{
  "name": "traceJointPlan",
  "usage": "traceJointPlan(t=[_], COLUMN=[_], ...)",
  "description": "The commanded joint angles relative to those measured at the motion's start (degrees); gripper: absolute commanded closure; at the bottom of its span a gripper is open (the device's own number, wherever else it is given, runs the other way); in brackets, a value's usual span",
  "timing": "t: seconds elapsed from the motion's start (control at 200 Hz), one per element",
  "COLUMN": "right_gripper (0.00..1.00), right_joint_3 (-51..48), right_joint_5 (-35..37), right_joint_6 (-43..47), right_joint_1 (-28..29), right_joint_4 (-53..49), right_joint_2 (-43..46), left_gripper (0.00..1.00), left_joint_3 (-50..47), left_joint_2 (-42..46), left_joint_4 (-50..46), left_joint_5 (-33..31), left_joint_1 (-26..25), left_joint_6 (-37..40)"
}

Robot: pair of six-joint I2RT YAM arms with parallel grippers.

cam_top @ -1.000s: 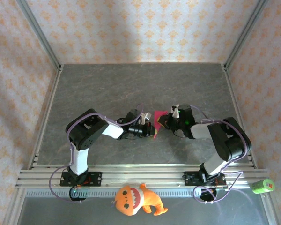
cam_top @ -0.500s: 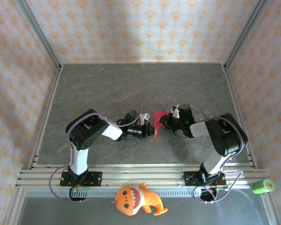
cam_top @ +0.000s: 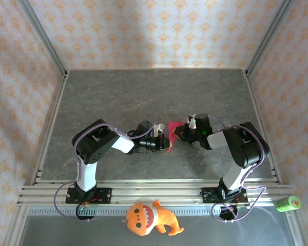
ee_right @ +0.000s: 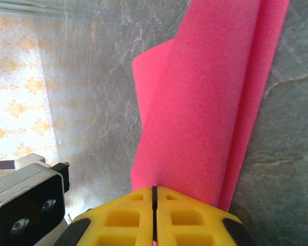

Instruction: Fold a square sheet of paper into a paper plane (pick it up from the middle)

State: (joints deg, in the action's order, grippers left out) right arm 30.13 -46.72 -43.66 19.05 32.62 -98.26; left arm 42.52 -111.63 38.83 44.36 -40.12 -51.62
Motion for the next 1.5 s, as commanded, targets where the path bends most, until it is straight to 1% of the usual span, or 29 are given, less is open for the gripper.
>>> traceJointPlan(t=[0.0,0.335,0.49,0.54,0.581,0.671,0.791,0.891,0.946,1.061,1.126,1.186,1.271,1.331,1.396,1.496], right_gripper=[0.92,0.92,0.92,0.92,0.92,0.92,0.92,0.92,0.92,0.92,0.92,0.92,0.92,0.93,0.93,0.93], right_joint_3=[1.37,2.55,3.44,3.68,3.80,3.93,4.06,4.23,4.41,4.85,5.02,5.18,5.19,5.23,5.34,5.54], right_joint_5=[0.60,5.99,9.00,9.27,9.48,9.58,9.54,9.70,9.86,10.72,10.87,11.08,11.29,11.30,11.44,11.30], right_joint_6=[1.83,7.15,9.24,9.59,9.80,9.74,9.42,9.32,9.46,9.70,9.94,10.04,10.16,10.22,10.26,10.30], right_joint_1=[-0.42,-0.42,-0.33,-0.16,0.03,0.31,0.45,0.65,0.81,1.05,1.02,1.09,1.17,1.11,1.15,1.10], right_joint_4=[-0.16,-9.81,-14.12,-15.01,-15.38,-15.42,-15.40,-15.66,-15.96,-16.95,-17.40,-17.67,-17.90,-18.03,-18.15,-18.40], right_joint_2=[-1.81,-5.36,-5.56,-5.58,-5.54,-5.59,-5.65,-5.63,-5.67,-5.67,-5.69,-5.63,-5.50,-5.37,-5.46,-5.71], left_gripper=[1.00,1.00,0.86,0.84,0.83,0.84,0.88,0.95,0.95,0.89,0.81,0.75,0.74,0.75,0.80,0.90], left_joint_3=[-1.57,-1.84,-2.18,-2.01,-1.98,-2.05,-2.30,-1.88,-2.05,-2.23,-2.42,-2.40,-1.93,-1.50,-1.48,0.10], left_joint_2=[-1.91,-1.68,1.30,1.67,3.94,4.66,4.91,4.59,4.63,5.20,6.86,9.21,12.78,14.88,16.32,15.70], left_joint_4=[-2.97,-3.57,-5.71,-7.52,-8.67,-9.59,-9.04,-9.14,-8.42,-8.04,-8.58,-9.84,-12.38,-13.89,-13.06,-11.07], left_joint_5=[-0.15,-0.85,-1.69,-2.21,-2.30,-1.29,0.85,2.53,3.11,3.73,2.47,0.09,-3.70,-6.52,-8.68,-6.96], left_joint_1=[-0.21,-0.22,-0.22,-0.22,-0.21,-0.27,-0.81,-1.49,-1.70,-1.72,-1.71,-1.66,-1.66,-1.67,-1.72,-1.76], left_joint_6=[-0.23,0.32,1.73,2.92,3.62,4.37,5.17,5.90,5.76,5.64,5.90,6.36,7.48,7.93,7.38,7.26])
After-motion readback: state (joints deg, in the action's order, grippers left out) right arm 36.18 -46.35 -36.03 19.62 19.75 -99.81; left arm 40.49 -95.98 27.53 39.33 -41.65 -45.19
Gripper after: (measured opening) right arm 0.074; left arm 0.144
